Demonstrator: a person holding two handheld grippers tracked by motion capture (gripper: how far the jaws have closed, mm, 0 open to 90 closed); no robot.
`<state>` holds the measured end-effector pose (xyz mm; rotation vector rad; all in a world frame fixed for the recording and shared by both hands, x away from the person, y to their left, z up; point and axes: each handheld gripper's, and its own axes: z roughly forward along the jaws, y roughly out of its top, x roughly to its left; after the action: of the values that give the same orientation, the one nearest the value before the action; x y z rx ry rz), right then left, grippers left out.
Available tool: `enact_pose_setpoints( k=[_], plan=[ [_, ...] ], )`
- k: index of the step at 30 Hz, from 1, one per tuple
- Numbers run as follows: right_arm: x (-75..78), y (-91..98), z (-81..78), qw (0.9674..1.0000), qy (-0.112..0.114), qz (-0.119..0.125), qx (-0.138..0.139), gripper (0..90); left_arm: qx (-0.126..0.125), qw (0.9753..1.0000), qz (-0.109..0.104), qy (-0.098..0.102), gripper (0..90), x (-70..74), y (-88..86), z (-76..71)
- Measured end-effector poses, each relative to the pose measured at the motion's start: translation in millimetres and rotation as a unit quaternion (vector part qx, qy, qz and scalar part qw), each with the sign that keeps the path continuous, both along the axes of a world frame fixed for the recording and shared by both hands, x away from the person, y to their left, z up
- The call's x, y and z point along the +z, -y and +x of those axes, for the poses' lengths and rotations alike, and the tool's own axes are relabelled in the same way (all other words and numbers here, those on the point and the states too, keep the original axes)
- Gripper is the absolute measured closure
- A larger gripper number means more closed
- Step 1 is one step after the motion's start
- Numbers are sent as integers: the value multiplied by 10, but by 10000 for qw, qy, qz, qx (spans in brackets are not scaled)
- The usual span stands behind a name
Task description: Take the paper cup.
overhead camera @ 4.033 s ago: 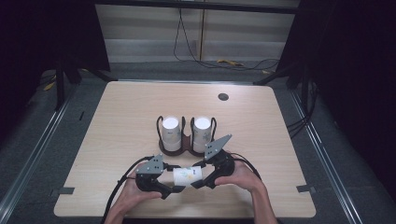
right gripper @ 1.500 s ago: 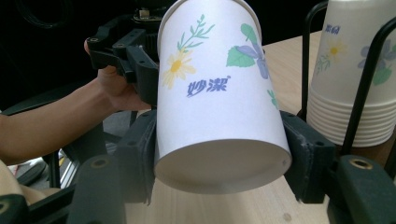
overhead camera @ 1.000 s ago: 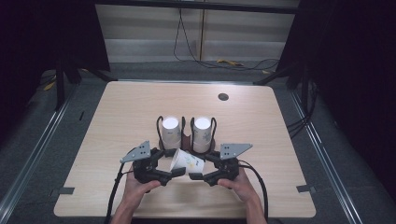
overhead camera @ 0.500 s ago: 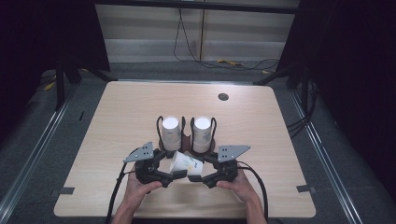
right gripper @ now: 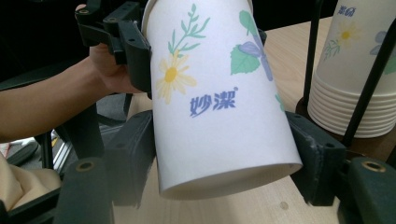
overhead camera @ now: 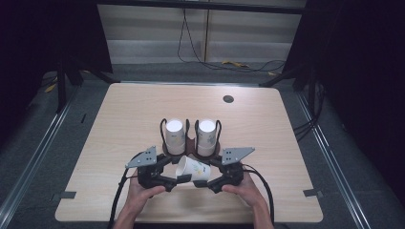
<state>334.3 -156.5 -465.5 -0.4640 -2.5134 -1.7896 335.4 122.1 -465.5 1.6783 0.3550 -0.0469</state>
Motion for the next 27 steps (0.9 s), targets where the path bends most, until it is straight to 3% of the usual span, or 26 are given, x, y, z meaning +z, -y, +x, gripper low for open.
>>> enact_pose_setpoints(
  k=[3, 8, 18, 27],
  plan=[
    [0, -5, -1, 10000, -11, -56, -9, 286, 2, 10000, 30, 13, 308, 5, 0, -7],
    [-20, -17, 19, 9995, -212, -219, -94, 235, 88, 9999, 96, 44, 312, 8, 4, -15],
    [-33, -19, 15, 9983, -217, -438, -330, 150, 162, 9997, 151, 60, 309, 23, -36, -11],
    [-24, -3, 19, 9975, -175, -442, -514, 143, 306, 9990, 302, 120, 307, 36, -94, -19]
  ],
)
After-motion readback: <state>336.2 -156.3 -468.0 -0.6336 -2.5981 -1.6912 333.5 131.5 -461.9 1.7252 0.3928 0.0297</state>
